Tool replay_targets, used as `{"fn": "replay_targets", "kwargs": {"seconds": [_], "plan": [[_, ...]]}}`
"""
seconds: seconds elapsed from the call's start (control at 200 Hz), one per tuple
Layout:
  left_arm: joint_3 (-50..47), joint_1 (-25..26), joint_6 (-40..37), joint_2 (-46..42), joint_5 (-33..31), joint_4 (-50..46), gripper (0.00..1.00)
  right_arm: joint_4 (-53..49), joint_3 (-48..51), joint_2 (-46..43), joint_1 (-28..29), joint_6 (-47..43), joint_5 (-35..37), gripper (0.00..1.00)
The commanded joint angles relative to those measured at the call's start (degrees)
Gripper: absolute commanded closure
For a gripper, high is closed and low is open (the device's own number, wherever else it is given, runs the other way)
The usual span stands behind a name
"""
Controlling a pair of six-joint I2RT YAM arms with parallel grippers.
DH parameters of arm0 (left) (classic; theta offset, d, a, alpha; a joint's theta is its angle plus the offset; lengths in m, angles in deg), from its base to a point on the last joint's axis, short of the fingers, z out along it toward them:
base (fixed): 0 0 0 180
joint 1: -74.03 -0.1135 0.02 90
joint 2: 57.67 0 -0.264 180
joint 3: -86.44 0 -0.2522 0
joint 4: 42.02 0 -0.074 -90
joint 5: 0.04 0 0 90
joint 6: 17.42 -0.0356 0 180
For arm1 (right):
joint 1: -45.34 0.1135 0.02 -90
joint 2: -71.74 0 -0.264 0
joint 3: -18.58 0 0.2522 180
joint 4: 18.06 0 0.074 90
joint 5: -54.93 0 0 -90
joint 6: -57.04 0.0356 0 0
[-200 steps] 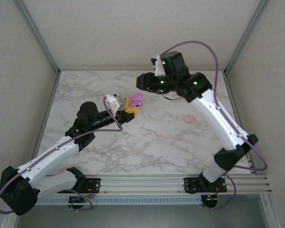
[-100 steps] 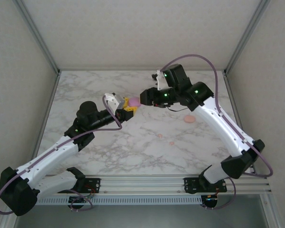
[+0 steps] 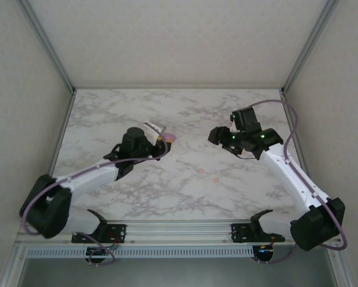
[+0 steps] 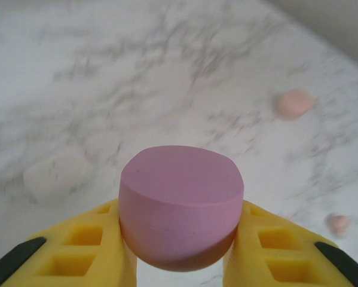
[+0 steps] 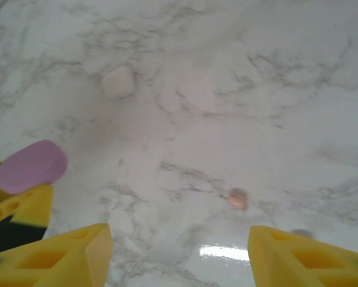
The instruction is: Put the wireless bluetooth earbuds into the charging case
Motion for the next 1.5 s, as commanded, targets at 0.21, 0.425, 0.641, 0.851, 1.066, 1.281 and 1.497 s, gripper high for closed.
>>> {"fn": "replay_targets", "kwargs": {"seconds": [0.21,0.425,0.641,0.851,1.066,1.281,1.497], "plan": [[7.19,-0.33,3.40,16.40,-8.54,0.43,0.82,4.78,7.00,1.92,-7.79,-1.08,-1.45,0.37],[8.92,-0.33,1.41,21.86,-9.54,0.45,0.80,5.41,6.60,5.53,-13.59,-5.17,-4.13,0.37],[8.70,-0.40,0.99,24.48,-9.15,0.58,0.73,5.31,4.54,10.52,-18.02,-7.71,-2.68,0.37],[6.05,-2.35,0.53,23.56,-8.95,-0.01,0.62,3.31,-1.85,19.60,-22.85,-13.80,1.72,0.35],[4.57,-5.58,-0.86,21.39,-6.53,-0.23,0.51,4.27,-8.43,30.71,-23.45,-20.63,0.12,0.31],[2.73,-7.50,-0.70,18.85,-6.38,-0.36,0.41,3.31,-13.68,38.82,-23.50,-24.28,-2.87,0.32],[0.07,-9.84,2.31,12.18,-2.86,0.15,0.25,0.04,-15.47,42.22,-23.50,-27.49,-7.31,0.34]]}}
